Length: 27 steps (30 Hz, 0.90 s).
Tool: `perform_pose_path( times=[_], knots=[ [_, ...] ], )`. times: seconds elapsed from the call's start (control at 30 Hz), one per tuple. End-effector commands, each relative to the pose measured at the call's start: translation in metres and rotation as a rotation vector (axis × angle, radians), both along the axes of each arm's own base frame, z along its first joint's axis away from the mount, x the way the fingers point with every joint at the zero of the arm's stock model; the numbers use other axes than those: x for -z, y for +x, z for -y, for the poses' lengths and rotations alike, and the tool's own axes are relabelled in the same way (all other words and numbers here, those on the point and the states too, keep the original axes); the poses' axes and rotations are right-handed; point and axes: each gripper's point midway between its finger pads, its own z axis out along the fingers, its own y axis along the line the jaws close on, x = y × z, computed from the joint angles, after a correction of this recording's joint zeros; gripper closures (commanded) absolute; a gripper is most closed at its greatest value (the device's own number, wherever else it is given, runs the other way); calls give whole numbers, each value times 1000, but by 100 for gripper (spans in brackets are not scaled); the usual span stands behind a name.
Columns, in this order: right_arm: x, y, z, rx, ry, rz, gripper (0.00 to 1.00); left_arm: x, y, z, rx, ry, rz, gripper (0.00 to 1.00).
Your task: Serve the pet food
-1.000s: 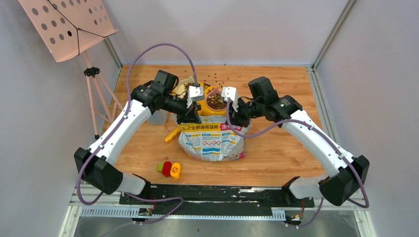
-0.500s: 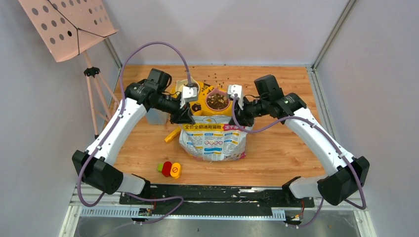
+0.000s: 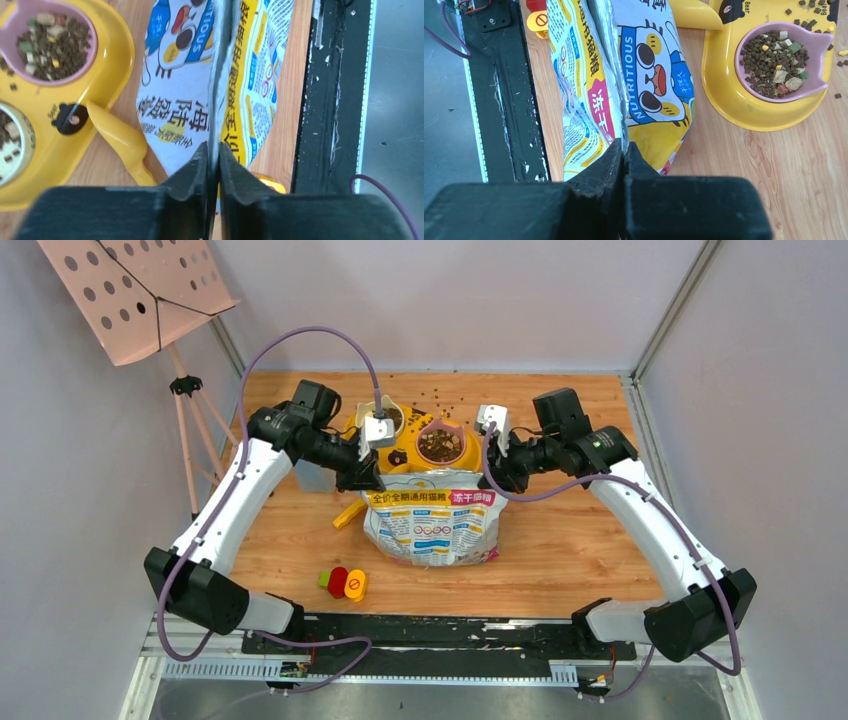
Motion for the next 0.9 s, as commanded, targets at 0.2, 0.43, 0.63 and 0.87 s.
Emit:
perform_pose_path(
  times=[0.2, 0.43, 0.63, 0.87],
  knots=[
    [-12, -2, 20, 51, -31, 53, 100, 15, -18, -33, -20, 124, -4, 100],
    [-28, -4, 1, 16, 49, -12, 50, -16, -16, -10, -15, -38, -21, 73],
    [-45, 6, -39, -56, 96, -51, 40, -36, -7, 16, -17, -217, -75, 58],
    [-41, 10, -85, -124, 116, -72, 40, -41, 4, 26, -46, -288, -39, 62]
  ],
)
